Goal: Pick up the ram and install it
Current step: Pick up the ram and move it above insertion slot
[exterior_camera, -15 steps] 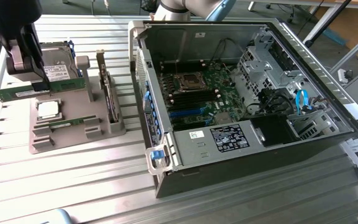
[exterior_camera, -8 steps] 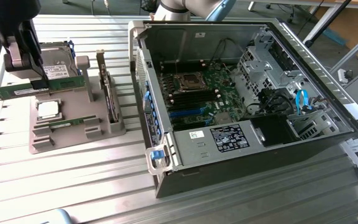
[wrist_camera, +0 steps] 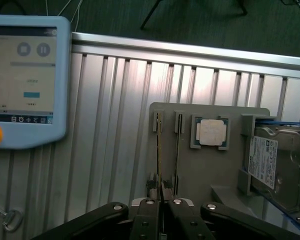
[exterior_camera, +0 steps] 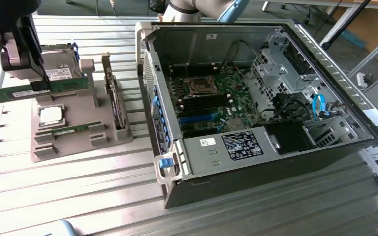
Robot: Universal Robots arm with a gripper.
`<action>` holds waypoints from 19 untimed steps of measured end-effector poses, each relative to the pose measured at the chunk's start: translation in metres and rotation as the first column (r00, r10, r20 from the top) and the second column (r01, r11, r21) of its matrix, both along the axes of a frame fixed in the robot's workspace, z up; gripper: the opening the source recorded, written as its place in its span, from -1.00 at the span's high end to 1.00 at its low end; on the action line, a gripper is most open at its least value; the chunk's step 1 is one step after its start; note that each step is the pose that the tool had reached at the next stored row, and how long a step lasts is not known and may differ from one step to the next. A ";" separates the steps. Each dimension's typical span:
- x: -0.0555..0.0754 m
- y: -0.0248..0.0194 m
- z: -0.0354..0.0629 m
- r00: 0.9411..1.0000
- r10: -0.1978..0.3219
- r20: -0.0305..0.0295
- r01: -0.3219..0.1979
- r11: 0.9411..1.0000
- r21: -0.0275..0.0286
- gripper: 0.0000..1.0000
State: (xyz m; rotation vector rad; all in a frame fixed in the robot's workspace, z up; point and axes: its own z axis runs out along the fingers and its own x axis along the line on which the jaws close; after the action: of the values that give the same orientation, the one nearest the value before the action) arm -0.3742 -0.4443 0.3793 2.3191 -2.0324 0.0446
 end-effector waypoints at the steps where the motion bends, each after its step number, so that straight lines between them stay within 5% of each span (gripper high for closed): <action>1: 0.000 0.0000 0.0010 1.000 0.000 0.000 0.000 1.000 0.000 0.74; 19: 0.000 0.0000 0.0245 1.000 0.000 0.000 0.000 1.000 0.000 0.74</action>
State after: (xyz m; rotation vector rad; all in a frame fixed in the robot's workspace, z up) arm -0.3741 -0.4443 0.4038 2.3192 -2.0323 0.0445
